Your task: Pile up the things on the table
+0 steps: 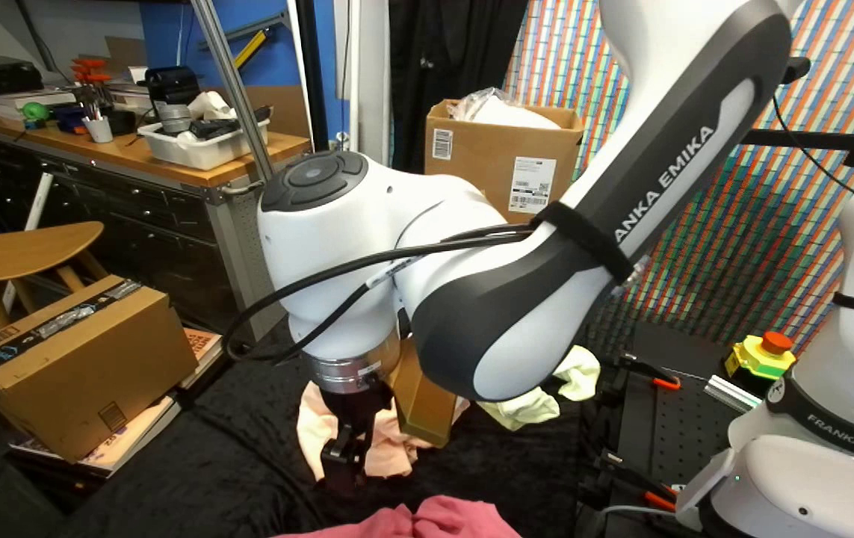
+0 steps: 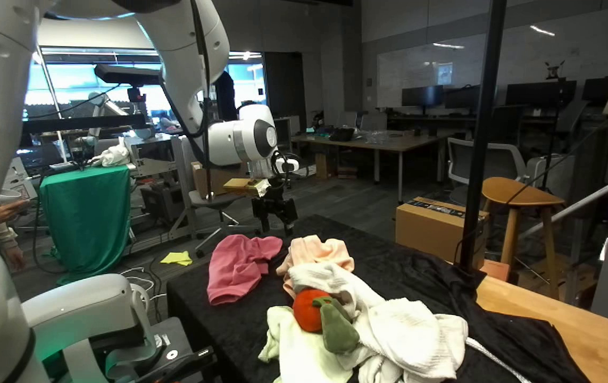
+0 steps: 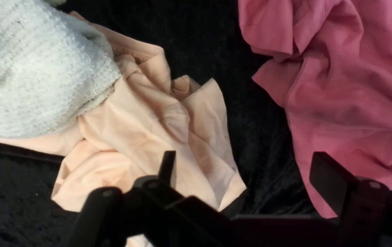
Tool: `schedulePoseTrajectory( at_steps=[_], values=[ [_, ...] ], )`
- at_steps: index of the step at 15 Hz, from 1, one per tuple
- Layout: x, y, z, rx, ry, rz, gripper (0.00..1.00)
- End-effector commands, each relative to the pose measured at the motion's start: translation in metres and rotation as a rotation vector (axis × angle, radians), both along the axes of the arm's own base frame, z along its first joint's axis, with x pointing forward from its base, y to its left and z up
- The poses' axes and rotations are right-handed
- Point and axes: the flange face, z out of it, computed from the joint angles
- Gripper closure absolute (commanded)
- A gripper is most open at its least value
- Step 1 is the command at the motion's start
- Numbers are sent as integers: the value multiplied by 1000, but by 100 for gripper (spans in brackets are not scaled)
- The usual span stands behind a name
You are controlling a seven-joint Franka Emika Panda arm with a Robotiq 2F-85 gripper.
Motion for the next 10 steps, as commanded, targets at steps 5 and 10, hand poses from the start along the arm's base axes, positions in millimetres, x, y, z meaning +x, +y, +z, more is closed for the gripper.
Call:
schedulePoseTrajectory(
  at_steps=[5,10],
  values=[
    [26,15,-35,-51,48,-15,0],
    [37,11,-46,-125,33,-20,0]
  ],
)
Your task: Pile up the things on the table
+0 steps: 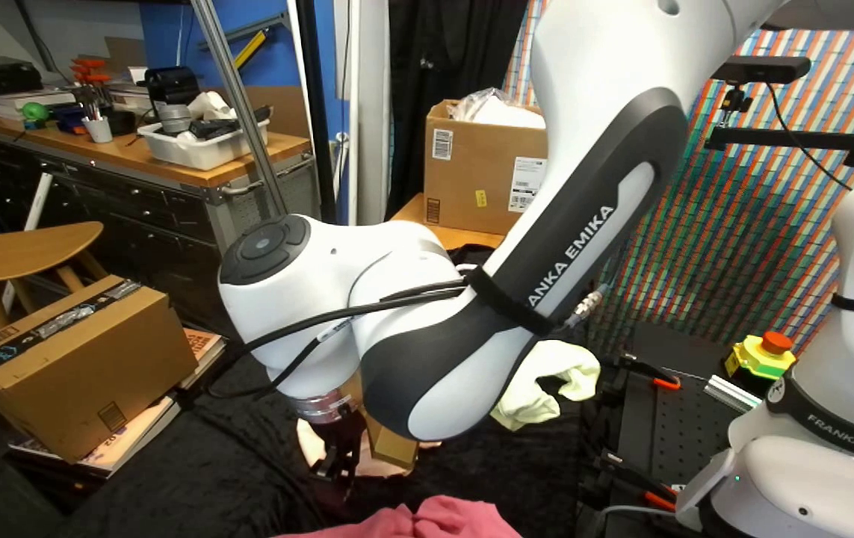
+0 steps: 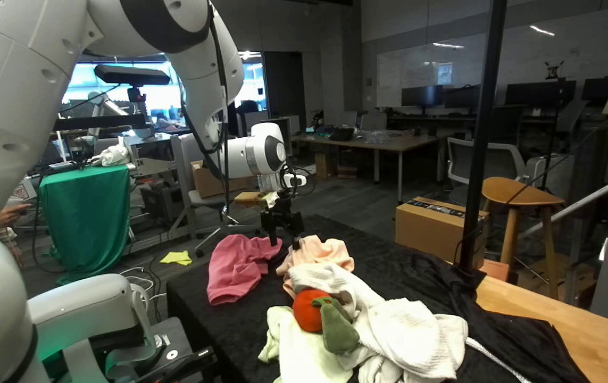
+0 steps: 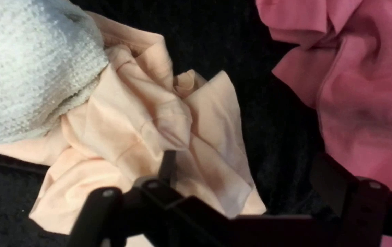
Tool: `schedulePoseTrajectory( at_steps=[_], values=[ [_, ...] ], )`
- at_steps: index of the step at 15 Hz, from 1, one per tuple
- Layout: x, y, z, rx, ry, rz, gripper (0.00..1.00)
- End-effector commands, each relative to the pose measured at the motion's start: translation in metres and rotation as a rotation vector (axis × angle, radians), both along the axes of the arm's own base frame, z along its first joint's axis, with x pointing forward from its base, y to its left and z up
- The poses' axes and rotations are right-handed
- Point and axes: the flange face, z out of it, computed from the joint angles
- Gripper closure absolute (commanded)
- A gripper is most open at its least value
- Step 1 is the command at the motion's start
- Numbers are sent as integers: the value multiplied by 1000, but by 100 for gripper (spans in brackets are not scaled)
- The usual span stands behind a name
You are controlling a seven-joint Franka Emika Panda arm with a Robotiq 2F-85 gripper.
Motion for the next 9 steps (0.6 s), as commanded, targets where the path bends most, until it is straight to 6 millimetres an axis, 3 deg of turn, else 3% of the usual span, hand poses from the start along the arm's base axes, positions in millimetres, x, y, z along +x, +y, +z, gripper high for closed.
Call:
schedulePoseTrajectory(
  at_steps=[1,9],
  values=[
    [15,3,0,-55,-22,-1,0],
    [31,-6,-10,-122,-43,-15,0]
  ],
)
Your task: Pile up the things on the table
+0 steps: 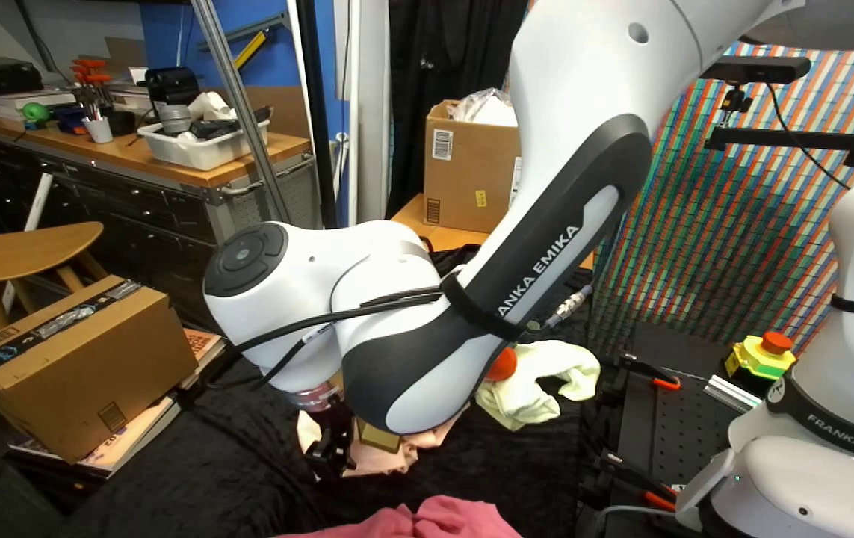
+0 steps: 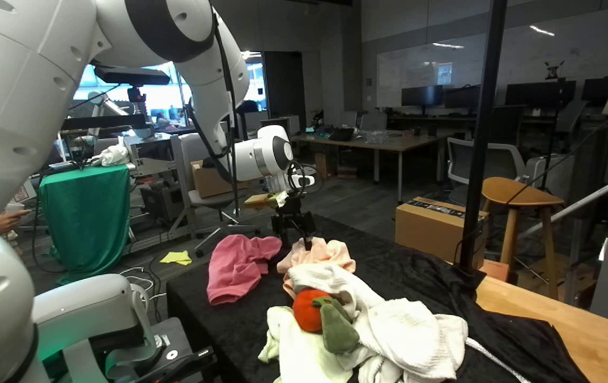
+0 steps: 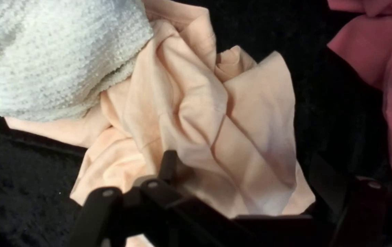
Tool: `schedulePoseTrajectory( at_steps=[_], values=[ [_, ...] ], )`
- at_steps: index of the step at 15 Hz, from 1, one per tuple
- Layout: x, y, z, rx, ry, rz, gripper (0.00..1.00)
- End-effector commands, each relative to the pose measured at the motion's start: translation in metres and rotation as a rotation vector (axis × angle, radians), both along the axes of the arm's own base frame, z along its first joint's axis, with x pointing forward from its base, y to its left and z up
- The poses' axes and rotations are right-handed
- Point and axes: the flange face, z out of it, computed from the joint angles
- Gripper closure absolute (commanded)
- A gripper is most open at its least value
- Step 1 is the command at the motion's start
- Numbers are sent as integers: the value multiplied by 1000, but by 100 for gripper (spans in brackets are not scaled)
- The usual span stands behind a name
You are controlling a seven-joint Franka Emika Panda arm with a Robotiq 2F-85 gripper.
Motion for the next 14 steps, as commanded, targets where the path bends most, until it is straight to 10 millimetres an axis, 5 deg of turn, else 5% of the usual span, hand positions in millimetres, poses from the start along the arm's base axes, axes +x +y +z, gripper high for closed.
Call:
schedulePoseTrajectory(
  at_steps=[1,3,4,6,14],
  values=[
    [10,5,-5,-36,-14,-14,0],
    [11,3,-8,-41,-11,-19,1],
    [12,3,-9,-45,-10,-23,25],
    [14,1,-10,-49,-6,-33,30],
    [23,-17,1,-57,-28,-94,90]
  ],
)
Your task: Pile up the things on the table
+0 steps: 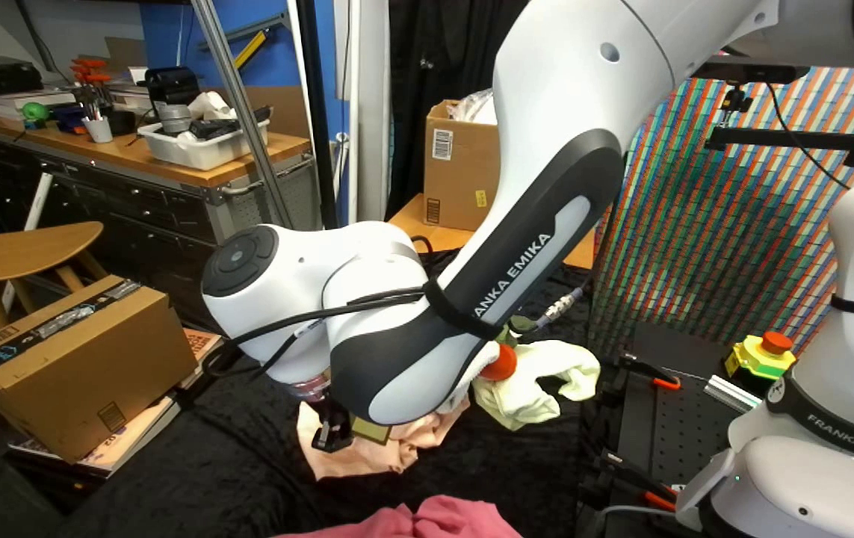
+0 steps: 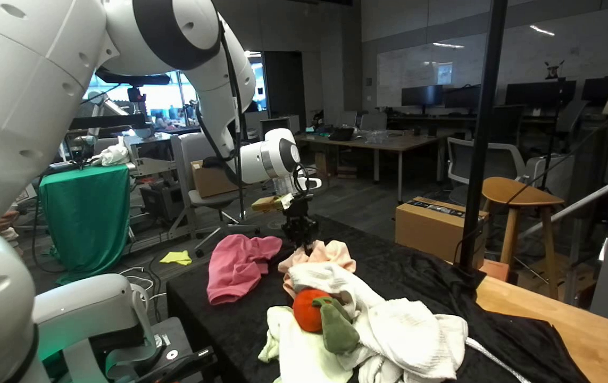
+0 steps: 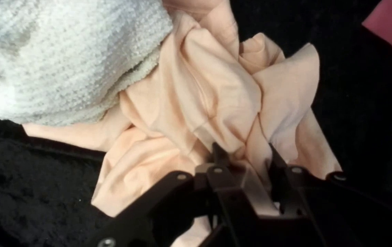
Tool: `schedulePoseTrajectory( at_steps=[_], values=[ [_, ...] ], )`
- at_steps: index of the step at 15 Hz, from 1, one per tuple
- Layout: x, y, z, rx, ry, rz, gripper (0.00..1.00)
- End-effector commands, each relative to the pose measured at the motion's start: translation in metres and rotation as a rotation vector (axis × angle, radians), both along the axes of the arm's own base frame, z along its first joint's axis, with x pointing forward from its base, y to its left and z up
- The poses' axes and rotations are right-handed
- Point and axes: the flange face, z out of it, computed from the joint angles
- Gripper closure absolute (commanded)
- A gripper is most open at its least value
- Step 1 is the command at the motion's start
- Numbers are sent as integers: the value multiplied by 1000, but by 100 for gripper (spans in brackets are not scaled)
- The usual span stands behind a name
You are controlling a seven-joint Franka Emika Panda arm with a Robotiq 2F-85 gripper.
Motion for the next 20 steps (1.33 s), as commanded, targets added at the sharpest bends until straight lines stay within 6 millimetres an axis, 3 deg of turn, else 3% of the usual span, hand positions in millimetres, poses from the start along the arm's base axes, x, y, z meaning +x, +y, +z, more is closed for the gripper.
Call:
schedulePoseTrajectory(
  at_steps=[1,3,4,8,16,20],
  values=[
    [7,-9,15,-23,-27,-46,93],
    [9,-21,24,-25,-45,-83,96],
    [9,-27,31,-25,-58,-106,91],
    [3,-57,68,-11,-101,-198,91],
    [-47,-105,155,45,-177,-286,91],
    [-69,-130,187,65,-228,-345,91]
  ],
)
